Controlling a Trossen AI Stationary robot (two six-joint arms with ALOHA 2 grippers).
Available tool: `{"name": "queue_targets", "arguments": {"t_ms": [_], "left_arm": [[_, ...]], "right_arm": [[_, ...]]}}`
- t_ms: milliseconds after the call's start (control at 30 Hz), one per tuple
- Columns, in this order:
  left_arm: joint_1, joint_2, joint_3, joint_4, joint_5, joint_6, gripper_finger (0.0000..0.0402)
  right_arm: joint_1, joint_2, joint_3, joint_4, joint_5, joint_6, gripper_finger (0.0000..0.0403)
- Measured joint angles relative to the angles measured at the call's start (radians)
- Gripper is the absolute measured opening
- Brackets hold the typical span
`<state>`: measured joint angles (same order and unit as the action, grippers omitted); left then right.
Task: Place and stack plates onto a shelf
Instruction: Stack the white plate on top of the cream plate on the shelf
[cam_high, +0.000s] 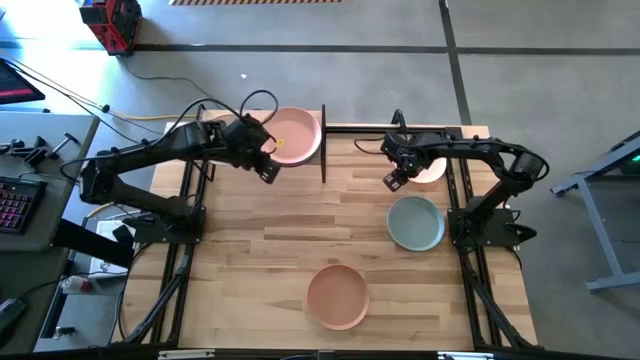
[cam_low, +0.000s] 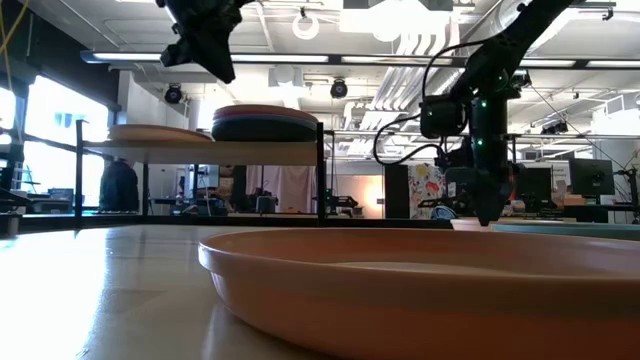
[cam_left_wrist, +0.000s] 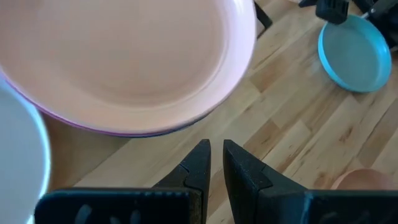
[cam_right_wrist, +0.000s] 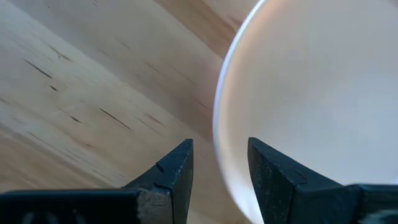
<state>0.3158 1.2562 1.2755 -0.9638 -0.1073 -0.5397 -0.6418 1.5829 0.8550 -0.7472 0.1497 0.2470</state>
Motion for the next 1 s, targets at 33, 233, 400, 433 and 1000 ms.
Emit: {"name": "queue_targets", "arguments": {"t_ms": [33, 233, 400, 433, 1000], "left_arm": [[-0.004, 0.006, 0.0, 0.0, 0.001, -0.001, 0.0031], [-0.021, 0.028, 0.0, 0.0, 0.001, -0.009, 0.0031], [-0.023, 0.035, 0.0, 0.0, 0.001, -0.009, 0.0031], [-0.023, 0.035, 0.0, 0.0, 0.001, -0.01, 0.0031], [-0.022, 0.034, 0.0, -0.002, 0.001, -0.035, 0.0031]], "right_arm": [[0.0, 0.0, -0.007, 0.006, 0.0, 0.0, 0.0129], [0.0, 0.0, -0.037, 0.013, 0.0, 0.017, 0.0128], [0.0, 0.0, -0.041, 0.019, 0.008, 0.026, 0.012], [0.0, 0.0, -0.041, 0.022, 0.012, 0.026, 0.0114], [0.001, 0.0, -0.04, 0.028, -0.002, 0.025, 0.0002]]}}
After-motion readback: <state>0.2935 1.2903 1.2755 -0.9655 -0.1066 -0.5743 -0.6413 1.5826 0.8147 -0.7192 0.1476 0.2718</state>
